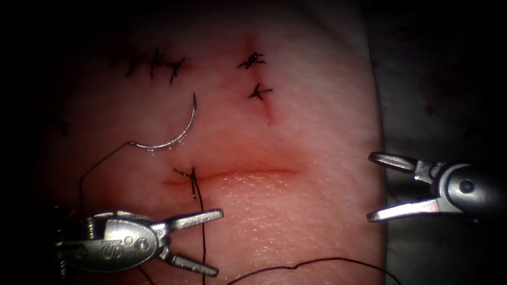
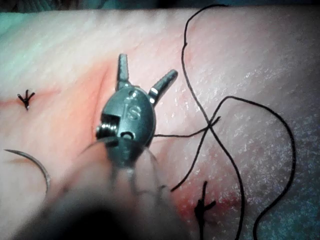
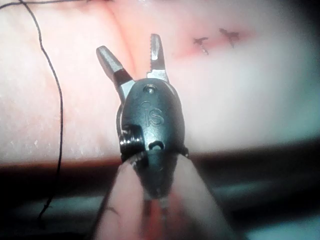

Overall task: Wound Closure
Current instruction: Pull the long suture off of the left grpper with the right gripper, then grasp the remaining suture tail with the left tool.

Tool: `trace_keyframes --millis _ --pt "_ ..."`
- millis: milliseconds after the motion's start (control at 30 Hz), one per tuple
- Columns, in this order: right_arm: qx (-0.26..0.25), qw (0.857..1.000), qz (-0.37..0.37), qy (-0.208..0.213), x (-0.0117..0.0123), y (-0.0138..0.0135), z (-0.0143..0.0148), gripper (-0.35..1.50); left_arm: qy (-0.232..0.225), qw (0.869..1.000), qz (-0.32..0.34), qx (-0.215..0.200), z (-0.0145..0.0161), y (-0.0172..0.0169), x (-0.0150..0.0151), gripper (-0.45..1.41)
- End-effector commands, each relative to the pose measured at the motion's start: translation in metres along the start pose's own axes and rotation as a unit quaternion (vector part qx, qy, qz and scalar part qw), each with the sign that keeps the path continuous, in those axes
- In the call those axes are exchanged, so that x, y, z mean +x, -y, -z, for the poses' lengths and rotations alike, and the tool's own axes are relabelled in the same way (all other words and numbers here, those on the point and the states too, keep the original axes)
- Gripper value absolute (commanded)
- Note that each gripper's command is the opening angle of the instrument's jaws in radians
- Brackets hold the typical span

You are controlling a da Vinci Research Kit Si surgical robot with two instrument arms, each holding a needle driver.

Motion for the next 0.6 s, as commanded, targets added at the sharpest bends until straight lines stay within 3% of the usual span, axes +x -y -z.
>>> trace_keyframes --millis 33,200,300,333,433,533,600 --pt "-0.013 1.0 -0.022 -0.018 -0.0007 -0.0004 -0.0018 1.42 0.008 1.0 0.0 0.008 -0.0003 0.0005 -0.0006 0.19" --pt "-0.029 0.998 -0.04 -0.029 -0.0015 -0.0003 -0.0036 1.4 0.043 0.999 0.001 0.018 0.001 0.001 -0.0021 0.15" --pt "-0.035 0.998 -0.043 -0.03 -0.0014 0.0002 -0.005 1.4 0.07 0.997 -0.005 -0.015 0.0018 0.001 -0.0043 0.14" --pt "-0.036 0.998 -0.038 -0.031 -0.0009 0.0004 -0.0056 1.42 0.093 0.994 -0.03 -0.04 0.0017 0.0007 -0.0055 0.14" --pt "-0.035 0.998 -0.032 -0.033 -0.0005 0.0006 -0.0061 1.43 0.116 0.989 -0.061 -0.061 0.001 0.0003 -0.0066 0.14" --pt "-0.022 0.999 -0.021 -0.044 0.0003 0.0015 -0.0069 1.42 0.184 0.966 -0.156 -0.094 -0.0015 -0.0007 -0.0088 0.32" --pt "-0.019 0.999 -0.02 -0.047 0.0005 0.0017 -0.0069 1.4 0.198 0.96 -0.174 -0.098 -0.002 -0.001 -0.0091 0.32"
